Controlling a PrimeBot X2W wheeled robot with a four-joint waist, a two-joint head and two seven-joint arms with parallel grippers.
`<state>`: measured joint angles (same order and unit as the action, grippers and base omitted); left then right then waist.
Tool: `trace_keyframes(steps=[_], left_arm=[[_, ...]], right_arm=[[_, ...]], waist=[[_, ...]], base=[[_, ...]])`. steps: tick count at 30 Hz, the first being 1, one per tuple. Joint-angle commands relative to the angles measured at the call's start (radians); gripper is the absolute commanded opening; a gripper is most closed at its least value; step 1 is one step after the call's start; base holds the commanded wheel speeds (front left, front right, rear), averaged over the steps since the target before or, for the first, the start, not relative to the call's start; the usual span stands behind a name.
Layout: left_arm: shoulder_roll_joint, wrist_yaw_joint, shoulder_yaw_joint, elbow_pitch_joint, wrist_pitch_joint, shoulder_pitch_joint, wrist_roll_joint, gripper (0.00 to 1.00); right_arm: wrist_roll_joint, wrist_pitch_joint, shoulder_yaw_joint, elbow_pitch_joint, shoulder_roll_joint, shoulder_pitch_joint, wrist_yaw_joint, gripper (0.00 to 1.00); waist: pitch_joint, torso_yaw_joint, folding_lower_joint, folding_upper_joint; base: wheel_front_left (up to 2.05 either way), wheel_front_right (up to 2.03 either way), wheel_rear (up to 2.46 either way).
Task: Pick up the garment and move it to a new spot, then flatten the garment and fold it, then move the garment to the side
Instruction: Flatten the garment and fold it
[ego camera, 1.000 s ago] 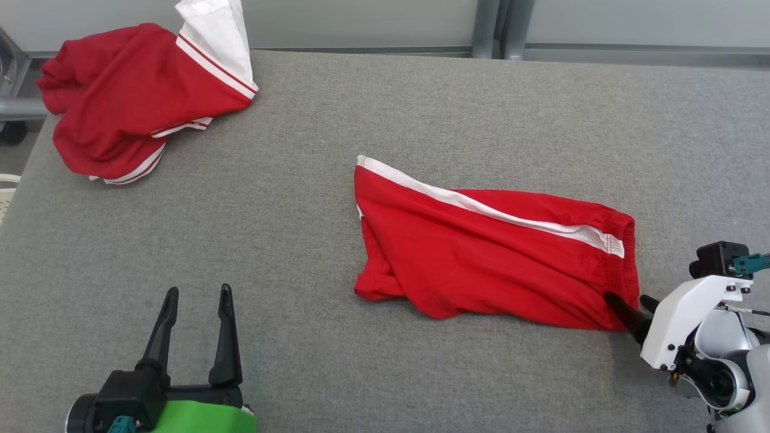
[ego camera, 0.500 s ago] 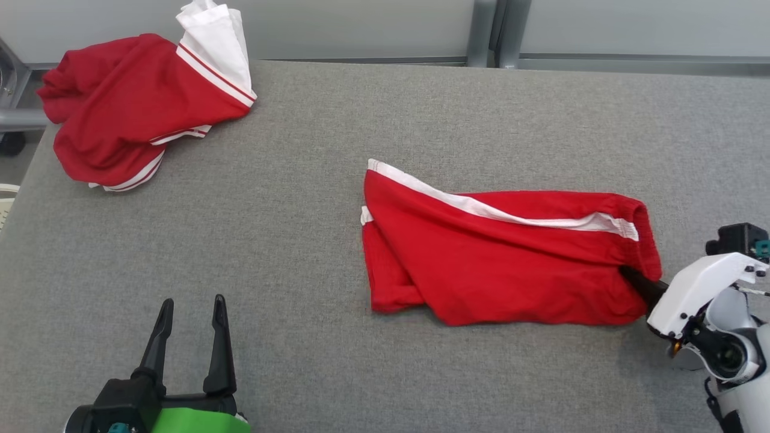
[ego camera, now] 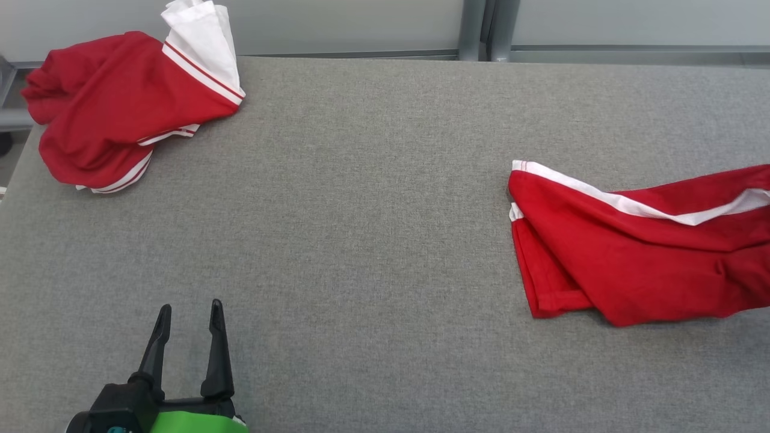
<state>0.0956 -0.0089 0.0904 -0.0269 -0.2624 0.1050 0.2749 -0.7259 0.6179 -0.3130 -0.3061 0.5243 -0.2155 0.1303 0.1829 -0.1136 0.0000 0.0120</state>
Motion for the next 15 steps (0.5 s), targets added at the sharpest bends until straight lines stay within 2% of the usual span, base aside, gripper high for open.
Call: trace_keyframes(steps=[1,8,12,15], left_arm=[[-0.005,-0.004,-0.012,-0.001,-0.003,0.013,-0.009,1.0],[-0.022,-0.025,-0.02,-0.008,-0.003,-0.001,-0.022,1.0],[-0.028,-0.035,-0.024,-0.015,-0.003,-0.023,-0.032,1.0],[-0.03,-0.041,-0.023,-0.02,-0.003,-0.028,-0.036,1.0]], right_arm=[[-0.004,0.032,0.034,0.06,-0.01,-0.003,0.001,0.0],[0.022,0.164,0.335,0.35,-0.099,0.002,0.001,0.0],[0.053,0.162,0.486,0.383,-0.155,-0.037,0.001,0.0],[0.075,0.142,0.535,0.359,-0.174,-0.062,0.001,0.0]], waist=[[-0.002,0.006,0.0,-0.012],[0.005,0.024,0.0,-0.012],[0.013,0.032,0.0,-0.012],[0.016,0.033,0.0,-0.012]], base=[[0.0,0.0,0.0],[0.0,0.0,0.0],[0.0,0.0,0.0],[0.0,0.0,0.0]])
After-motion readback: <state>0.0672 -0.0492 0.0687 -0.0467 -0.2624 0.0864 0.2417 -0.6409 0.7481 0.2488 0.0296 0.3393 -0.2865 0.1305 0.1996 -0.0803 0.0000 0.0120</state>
